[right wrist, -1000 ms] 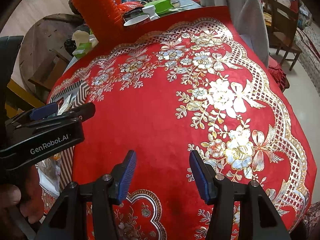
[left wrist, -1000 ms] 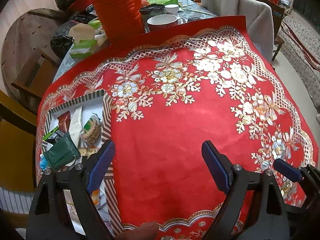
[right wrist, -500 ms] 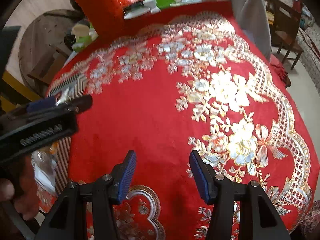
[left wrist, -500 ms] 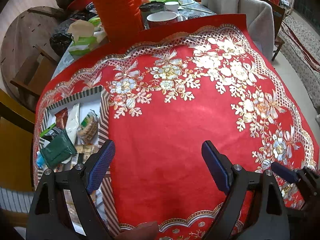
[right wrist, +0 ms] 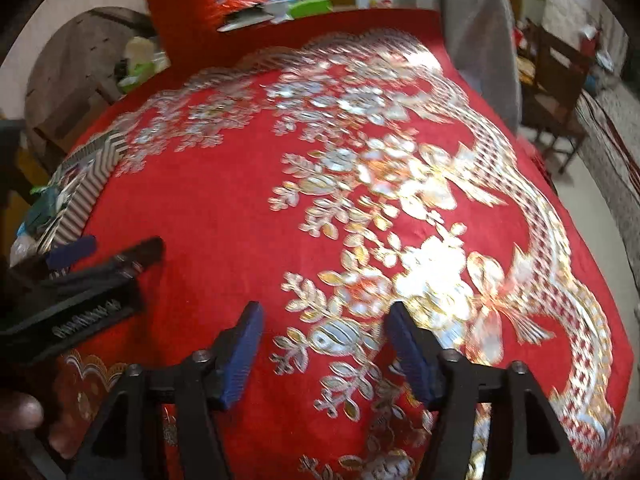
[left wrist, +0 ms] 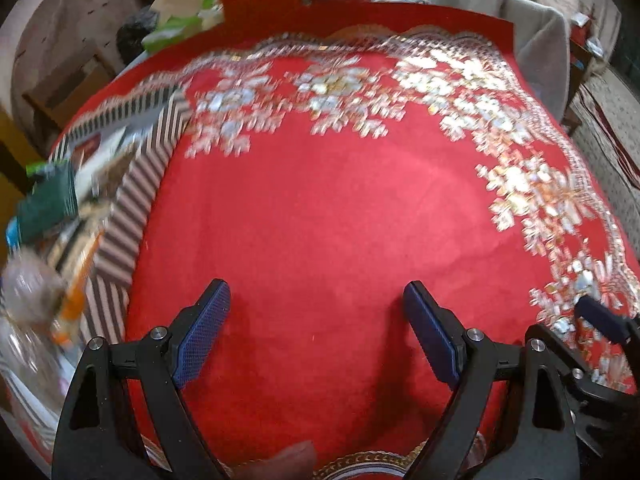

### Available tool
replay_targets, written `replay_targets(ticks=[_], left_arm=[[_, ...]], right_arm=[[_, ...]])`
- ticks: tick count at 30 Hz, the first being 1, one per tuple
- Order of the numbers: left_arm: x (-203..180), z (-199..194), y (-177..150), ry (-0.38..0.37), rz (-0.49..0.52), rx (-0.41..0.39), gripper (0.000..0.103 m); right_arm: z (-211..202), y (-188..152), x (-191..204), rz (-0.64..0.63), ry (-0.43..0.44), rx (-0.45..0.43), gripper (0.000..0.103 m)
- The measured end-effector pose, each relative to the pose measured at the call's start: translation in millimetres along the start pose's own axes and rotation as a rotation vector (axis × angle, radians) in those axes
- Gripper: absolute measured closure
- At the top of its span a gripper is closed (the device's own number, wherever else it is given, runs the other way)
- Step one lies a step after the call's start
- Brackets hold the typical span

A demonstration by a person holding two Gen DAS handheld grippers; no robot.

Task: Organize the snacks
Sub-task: 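Tip the striped box to pour the snacks onto the tablecloth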

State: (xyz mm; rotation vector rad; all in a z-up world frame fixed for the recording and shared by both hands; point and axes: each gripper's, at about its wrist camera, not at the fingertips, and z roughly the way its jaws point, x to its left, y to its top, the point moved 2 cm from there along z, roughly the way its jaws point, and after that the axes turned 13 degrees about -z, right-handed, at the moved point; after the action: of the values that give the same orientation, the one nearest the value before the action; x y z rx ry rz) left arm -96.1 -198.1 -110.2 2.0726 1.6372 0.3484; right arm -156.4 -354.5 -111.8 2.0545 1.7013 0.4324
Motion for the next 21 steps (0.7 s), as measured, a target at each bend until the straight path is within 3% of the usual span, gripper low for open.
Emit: replay_targets(ticks=[3,6,11,15,21], left_arm=[[2,0,-3,-0.003,-0.019,-0.041,0.013],[5,2,-7,-0.006,-0.057,-0.089,0.003],[9,5,-7,-0.004,-0.078,-0.082,0.001],[9,5,-8,-0.004,-0.077,-0.081,0.001],[9,5,-8,-0.004,-0.077,-0.081,0.001]], right_arm=[[6,5,2,-0.032,0.005,-0.030,0.021],[12,12,-1,-0.027,0.009,-0.043,0.015],[15,9,2,-0.084,0.000,-0.096,0.009],[20,10,10,-0.130,-0.004,-0.076,0.000],[22,10,10,-0.132,-0.011,-0.072,0.000]])
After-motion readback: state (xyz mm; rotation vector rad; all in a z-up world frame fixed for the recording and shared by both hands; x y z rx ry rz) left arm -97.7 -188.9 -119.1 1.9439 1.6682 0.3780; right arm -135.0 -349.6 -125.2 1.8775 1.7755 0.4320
